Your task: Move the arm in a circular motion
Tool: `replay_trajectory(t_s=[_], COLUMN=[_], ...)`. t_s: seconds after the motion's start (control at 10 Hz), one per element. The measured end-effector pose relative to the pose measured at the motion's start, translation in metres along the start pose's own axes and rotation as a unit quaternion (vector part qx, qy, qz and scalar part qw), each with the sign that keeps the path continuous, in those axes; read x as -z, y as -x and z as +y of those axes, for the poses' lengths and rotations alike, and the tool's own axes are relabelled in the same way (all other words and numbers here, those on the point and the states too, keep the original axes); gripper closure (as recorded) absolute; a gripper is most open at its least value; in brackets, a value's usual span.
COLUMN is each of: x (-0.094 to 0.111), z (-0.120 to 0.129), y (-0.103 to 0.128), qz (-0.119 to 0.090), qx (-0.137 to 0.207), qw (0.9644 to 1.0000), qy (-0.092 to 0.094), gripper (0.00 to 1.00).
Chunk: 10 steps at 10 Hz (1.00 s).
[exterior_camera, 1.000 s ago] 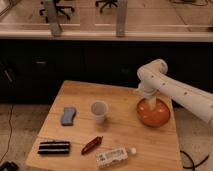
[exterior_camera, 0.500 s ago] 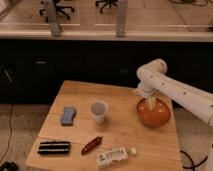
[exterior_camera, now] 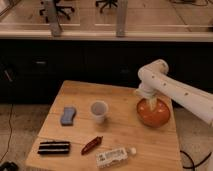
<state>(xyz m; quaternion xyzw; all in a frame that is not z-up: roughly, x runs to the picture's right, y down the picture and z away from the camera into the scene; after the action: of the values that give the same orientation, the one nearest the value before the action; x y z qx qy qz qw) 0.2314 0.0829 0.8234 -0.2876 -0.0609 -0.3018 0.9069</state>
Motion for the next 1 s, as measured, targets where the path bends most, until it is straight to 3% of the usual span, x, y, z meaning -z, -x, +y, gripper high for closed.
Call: replay_trajectory(t_s=[1.0], x=[0.0031], z=[0.0051], y=[0.0027], qz=[-0.001], qx=[0.009], qw=[1.0000], qy=[-0.001], gripper=[0.20])
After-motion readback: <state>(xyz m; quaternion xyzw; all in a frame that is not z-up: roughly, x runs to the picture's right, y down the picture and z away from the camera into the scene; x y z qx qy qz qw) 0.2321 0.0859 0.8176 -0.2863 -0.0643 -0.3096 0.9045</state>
